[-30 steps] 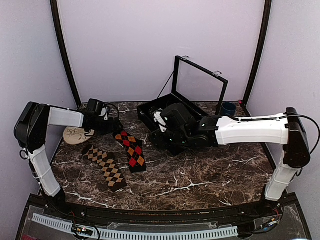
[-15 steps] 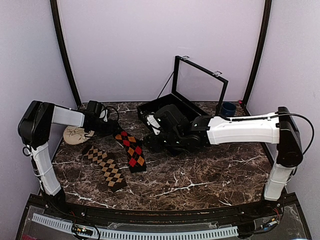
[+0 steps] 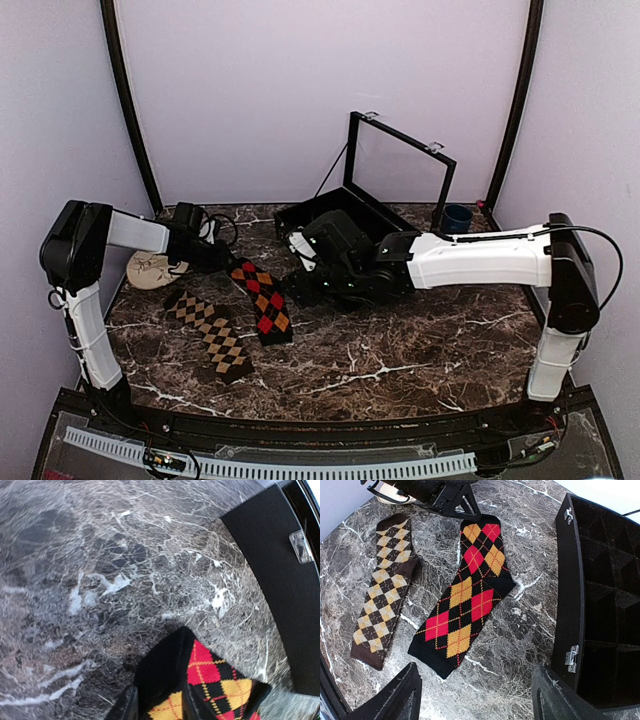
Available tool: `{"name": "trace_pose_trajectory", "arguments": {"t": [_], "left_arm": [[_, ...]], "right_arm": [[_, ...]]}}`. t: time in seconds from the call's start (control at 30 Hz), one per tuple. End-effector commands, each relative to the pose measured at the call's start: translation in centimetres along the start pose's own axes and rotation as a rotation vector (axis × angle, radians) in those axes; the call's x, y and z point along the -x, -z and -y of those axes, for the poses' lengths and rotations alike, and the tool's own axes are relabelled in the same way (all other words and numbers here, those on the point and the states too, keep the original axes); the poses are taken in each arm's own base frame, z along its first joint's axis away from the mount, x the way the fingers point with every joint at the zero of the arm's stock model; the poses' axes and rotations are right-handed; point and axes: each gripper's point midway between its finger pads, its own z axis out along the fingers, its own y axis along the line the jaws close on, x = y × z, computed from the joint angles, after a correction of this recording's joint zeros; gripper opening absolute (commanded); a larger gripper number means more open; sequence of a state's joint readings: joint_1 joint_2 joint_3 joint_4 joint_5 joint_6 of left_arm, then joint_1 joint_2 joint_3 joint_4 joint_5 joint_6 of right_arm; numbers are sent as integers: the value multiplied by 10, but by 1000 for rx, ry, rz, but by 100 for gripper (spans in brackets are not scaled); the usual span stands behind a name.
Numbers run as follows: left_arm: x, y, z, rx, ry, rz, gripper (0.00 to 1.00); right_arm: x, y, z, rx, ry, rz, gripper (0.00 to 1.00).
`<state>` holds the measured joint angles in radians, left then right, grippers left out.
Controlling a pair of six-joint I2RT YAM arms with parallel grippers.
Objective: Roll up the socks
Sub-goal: Pick up the sock from the center of the board.
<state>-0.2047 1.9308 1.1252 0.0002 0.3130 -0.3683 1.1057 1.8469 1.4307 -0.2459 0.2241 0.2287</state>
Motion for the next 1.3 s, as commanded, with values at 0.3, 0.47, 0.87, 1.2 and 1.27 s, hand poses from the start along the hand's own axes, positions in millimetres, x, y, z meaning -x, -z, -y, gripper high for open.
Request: {"name": "trace_pose_trajectory", "arguments": {"t": [0.3, 0.47, 0.87, 1.2, 1.27], "left_arm": [[-6, 0, 1, -37, -11, -18, 5], [1, 6, 2, -27, -22, 7, 0], [35, 37, 25, -70, -98, 141, 0], [41, 63, 47, -149, -127, 188, 0], [41, 71, 53, -169, -132, 200, 0]], "right_arm": [[4, 0, -5, 2, 8, 13, 72], [0, -1, -5, 3, 8, 0, 73], [-15, -14, -11, 31, -2, -43, 73], [-25, -29, -13, 32, -11, -70, 73], [-28, -31, -12, 25, -13, -78, 73]]}}
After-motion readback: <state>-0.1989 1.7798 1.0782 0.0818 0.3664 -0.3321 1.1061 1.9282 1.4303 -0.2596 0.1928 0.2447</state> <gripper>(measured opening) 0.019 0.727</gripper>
